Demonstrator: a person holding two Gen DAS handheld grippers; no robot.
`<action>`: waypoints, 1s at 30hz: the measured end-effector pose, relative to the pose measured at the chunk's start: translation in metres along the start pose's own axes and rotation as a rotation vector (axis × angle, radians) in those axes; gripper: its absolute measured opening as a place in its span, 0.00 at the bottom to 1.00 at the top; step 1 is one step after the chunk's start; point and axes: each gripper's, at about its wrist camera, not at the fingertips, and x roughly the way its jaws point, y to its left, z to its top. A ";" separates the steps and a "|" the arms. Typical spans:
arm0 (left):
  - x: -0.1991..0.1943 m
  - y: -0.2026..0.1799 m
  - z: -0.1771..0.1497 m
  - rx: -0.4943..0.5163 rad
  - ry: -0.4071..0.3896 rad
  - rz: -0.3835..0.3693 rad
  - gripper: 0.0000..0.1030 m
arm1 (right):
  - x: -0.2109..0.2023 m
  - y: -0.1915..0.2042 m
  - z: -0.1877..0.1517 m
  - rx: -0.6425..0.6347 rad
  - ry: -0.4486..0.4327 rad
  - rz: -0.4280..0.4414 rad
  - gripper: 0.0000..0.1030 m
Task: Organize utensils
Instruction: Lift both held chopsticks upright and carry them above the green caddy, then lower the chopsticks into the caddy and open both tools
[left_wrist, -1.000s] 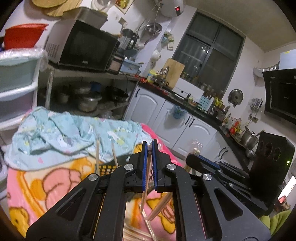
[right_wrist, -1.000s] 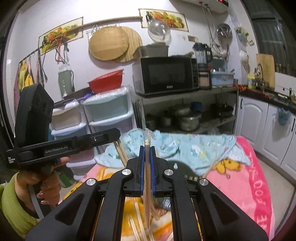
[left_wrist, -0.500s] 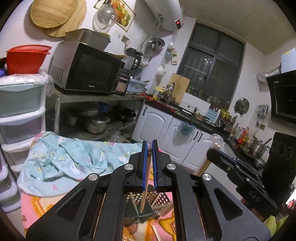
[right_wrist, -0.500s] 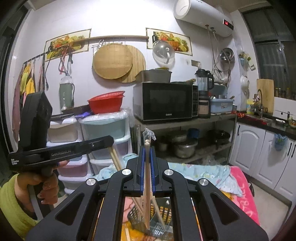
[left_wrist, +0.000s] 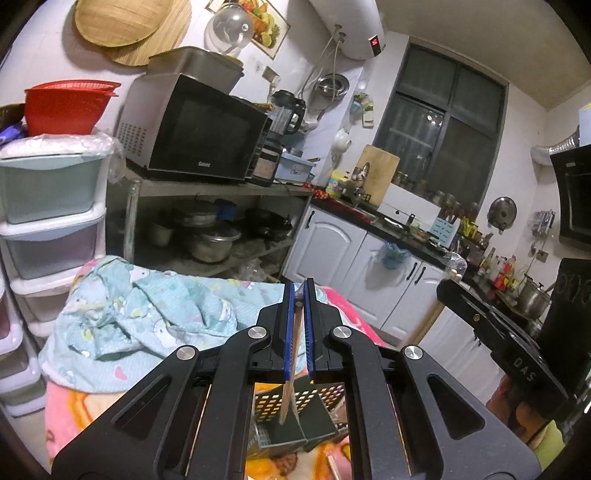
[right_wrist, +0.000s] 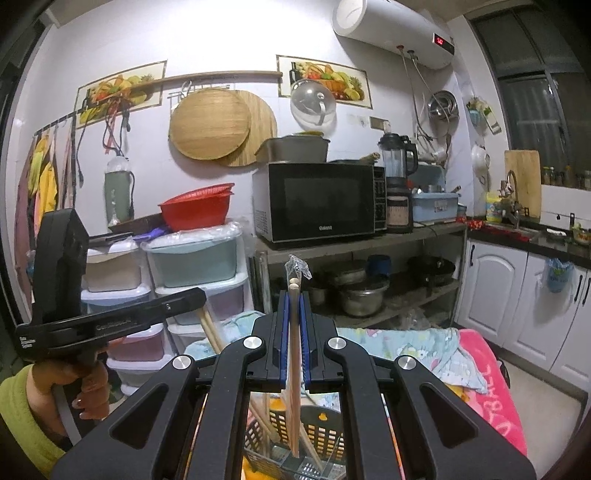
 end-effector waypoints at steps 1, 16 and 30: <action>0.002 0.000 -0.002 0.000 0.003 0.002 0.03 | 0.003 -0.001 -0.003 0.002 0.006 -0.004 0.05; 0.019 0.010 -0.029 -0.012 0.050 0.005 0.03 | 0.032 -0.018 -0.045 0.060 0.081 -0.050 0.06; 0.023 0.017 -0.046 -0.029 0.092 0.027 0.37 | 0.034 -0.020 -0.061 0.070 0.120 -0.087 0.31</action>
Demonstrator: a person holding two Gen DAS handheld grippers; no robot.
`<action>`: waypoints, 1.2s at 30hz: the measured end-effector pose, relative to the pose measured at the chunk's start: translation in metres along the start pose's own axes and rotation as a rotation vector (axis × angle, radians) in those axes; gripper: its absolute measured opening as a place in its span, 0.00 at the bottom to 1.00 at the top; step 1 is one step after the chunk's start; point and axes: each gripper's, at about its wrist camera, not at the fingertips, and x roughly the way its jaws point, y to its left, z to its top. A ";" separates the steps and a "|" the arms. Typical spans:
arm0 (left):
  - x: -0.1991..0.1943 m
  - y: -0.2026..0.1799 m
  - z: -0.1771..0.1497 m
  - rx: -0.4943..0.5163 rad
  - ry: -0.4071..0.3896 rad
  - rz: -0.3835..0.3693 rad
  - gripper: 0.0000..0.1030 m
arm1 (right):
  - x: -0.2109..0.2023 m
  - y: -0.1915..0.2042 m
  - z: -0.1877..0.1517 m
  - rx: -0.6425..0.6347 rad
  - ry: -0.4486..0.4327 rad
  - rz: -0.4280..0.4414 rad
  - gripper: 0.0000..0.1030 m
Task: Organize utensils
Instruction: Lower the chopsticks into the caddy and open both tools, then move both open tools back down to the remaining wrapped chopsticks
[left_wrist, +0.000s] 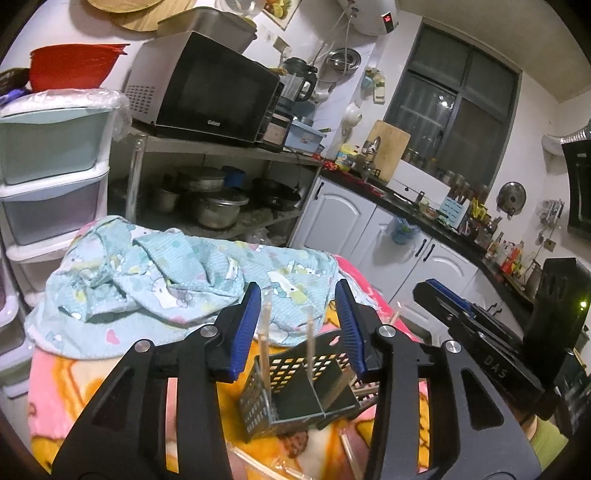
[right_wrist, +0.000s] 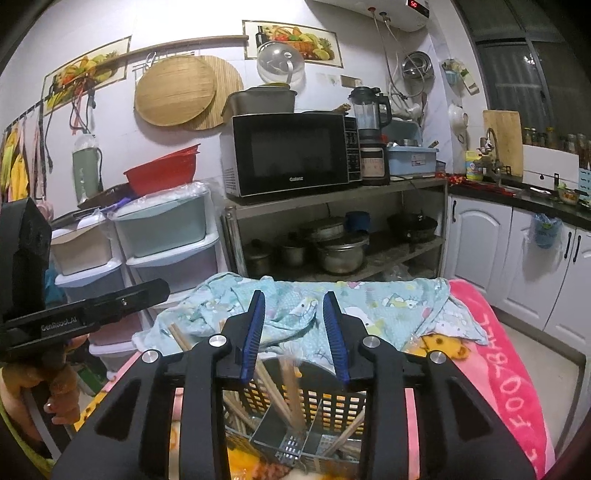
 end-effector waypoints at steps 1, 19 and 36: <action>-0.002 0.001 0.000 -0.002 0.000 0.007 0.40 | -0.001 0.000 -0.001 0.000 0.002 -0.003 0.33; -0.036 0.017 -0.012 -0.061 -0.014 0.049 0.89 | -0.042 -0.001 -0.015 0.017 0.038 -0.023 0.48; -0.046 0.024 -0.037 -0.085 0.031 0.076 0.89 | -0.054 0.005 -0.043 0.009 0.123 -0.011 0.49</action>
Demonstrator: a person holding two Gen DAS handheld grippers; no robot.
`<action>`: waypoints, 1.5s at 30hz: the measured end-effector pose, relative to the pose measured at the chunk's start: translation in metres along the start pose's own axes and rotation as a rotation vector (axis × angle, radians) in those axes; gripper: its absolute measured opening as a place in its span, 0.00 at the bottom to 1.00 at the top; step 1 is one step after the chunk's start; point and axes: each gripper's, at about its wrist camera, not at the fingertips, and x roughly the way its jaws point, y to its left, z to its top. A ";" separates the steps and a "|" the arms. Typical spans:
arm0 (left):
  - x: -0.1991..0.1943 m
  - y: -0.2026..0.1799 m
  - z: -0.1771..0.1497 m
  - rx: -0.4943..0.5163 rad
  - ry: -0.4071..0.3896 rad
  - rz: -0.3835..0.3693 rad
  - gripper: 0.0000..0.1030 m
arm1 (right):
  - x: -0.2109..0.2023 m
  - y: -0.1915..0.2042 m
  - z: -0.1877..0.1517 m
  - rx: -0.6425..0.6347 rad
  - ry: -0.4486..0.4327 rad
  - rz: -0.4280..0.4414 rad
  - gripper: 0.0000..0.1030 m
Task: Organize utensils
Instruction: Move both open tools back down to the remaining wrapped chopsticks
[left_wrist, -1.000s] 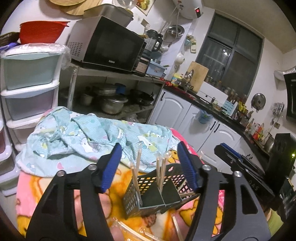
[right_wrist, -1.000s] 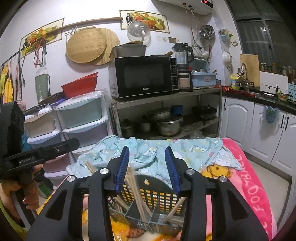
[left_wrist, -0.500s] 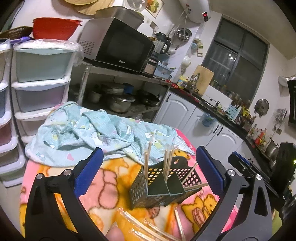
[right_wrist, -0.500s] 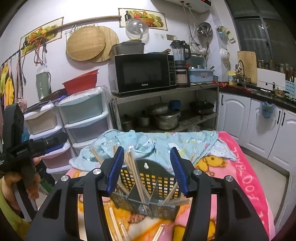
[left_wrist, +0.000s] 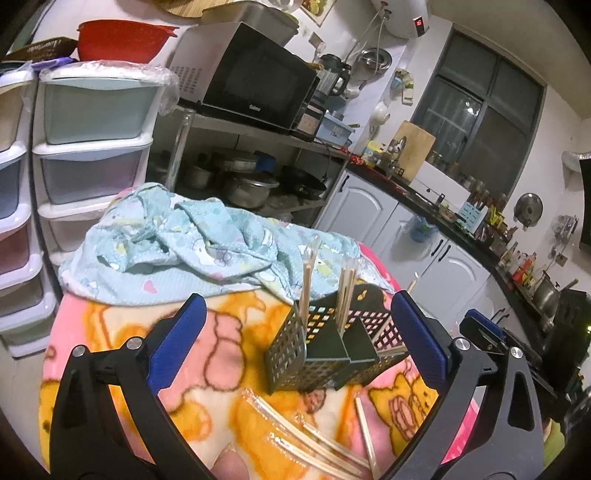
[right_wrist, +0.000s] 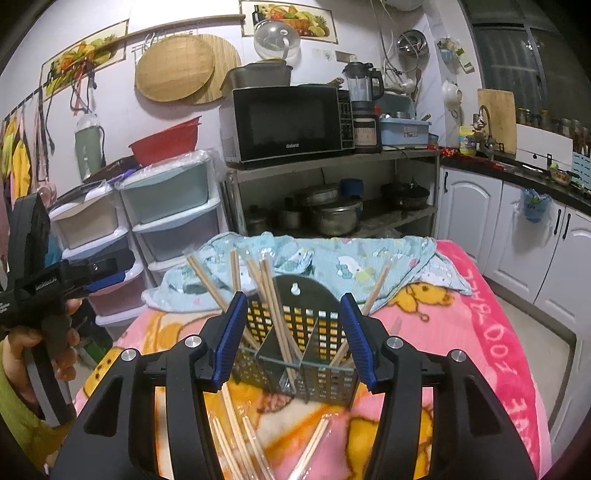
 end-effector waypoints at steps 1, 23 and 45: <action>0.000 0.001 -0.002 -0.001 0.004 0.003 0.89 | 0.000 0.001 -0.002 -0.002 0.005 0.003 0.49; 0.015 0.014 -0.037 -0.015 0.110 0.042 0.89 | 0.009 0.015 -0.035 -0.060 0.129 0.051 0.49; 0.043 0.032 -0.073 -0.022 0.241 0.098 0.89 | 0.030 0.023 -0.080 -0.103 0.285 0.065 0.49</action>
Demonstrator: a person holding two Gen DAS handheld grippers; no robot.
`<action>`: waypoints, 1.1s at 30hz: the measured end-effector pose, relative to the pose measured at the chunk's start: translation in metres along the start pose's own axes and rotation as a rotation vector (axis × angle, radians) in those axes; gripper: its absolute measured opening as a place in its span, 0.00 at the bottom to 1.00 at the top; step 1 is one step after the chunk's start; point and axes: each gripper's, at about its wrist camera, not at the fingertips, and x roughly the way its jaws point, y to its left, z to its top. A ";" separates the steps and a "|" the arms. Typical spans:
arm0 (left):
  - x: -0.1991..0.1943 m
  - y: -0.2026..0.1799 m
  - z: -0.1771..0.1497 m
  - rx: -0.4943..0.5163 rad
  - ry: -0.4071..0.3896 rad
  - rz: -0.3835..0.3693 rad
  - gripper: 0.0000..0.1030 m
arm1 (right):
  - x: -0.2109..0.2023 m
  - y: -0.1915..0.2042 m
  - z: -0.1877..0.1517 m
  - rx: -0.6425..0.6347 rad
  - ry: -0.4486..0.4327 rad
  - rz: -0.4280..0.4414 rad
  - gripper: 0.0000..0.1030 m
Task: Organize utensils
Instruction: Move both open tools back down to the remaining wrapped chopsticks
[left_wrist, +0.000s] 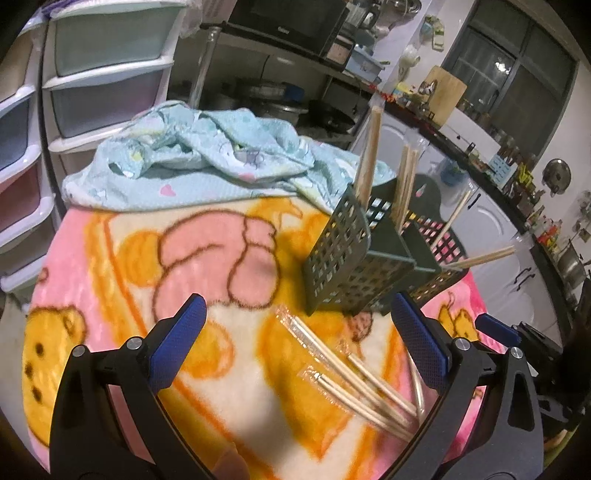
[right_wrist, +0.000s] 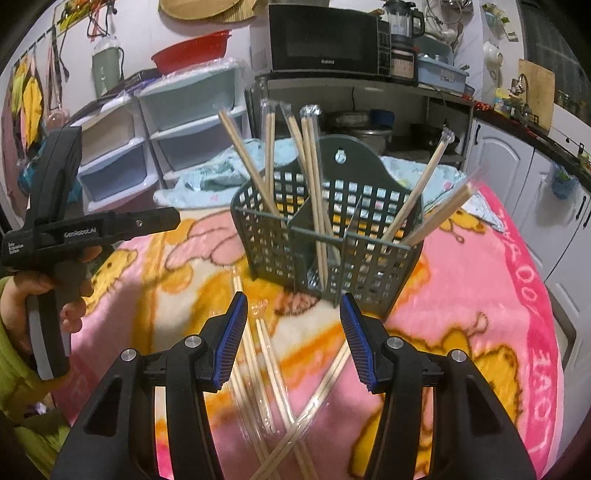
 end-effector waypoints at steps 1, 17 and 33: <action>0.003 0.001 -0.002 0.001 0.008 0.002 0.89 | 0.003 0.000 -0.001 -0.002 0.010 0.002 0.49; 0.046 0.011 -0.026 -0.006 0.151 0.000 0.72 | 0.048 0.012 -0.025 -0.047 0.166 0.008 0.48; 0.087 0.011 -0.027 -0.070 0.267 -0.075 0.42 | 0.091 0.015 -0.031 -0.076 0.267 0.028 0.41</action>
